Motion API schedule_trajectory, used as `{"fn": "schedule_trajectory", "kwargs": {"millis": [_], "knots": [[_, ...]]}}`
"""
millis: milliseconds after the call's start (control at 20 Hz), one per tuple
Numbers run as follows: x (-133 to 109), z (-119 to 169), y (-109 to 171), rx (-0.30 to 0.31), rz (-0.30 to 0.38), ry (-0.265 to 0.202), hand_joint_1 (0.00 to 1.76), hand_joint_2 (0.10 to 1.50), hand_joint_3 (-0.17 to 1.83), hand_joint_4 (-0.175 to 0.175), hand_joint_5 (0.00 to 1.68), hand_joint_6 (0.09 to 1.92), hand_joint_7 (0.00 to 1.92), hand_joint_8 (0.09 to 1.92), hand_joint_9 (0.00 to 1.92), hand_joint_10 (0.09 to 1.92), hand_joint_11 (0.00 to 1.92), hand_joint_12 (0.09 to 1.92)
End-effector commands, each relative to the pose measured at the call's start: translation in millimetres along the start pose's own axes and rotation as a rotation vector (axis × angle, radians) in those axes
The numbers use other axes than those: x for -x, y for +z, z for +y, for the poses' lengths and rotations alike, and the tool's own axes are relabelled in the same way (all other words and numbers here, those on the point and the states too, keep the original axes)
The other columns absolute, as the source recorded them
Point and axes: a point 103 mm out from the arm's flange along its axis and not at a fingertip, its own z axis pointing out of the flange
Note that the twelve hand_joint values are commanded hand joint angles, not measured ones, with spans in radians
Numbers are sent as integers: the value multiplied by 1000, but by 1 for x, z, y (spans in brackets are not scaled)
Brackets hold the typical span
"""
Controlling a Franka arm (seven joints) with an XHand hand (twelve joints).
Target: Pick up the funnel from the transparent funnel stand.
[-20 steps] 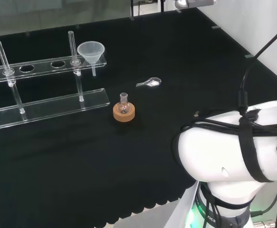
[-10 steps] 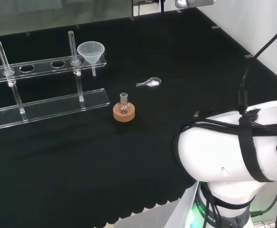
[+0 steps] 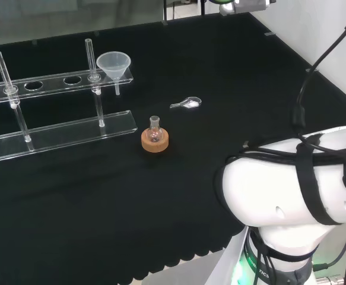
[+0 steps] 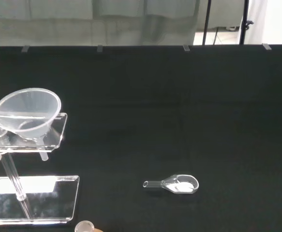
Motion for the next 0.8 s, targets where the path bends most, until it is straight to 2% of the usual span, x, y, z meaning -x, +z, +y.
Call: {"fn": "schedule_trajectory", "kwargs": {"millis": [50, 400, 800], "knots": [[-13, 25, 22, -32, -51, -3, 0, 1147, 442, 22, 232, 87, 0, 519, 204, 644, 124, 1361], [-34, 74, 54, -84, -63, -70, 0, 1150, 427, 23, 233, 87, 4, 522, 209, 647, 108, 1367], [-91, 106, 79, -130, -114, -182, 0, 1124, 379, 17, 210, 87, 34, 551, 222, 677, 68, 1410]]}}
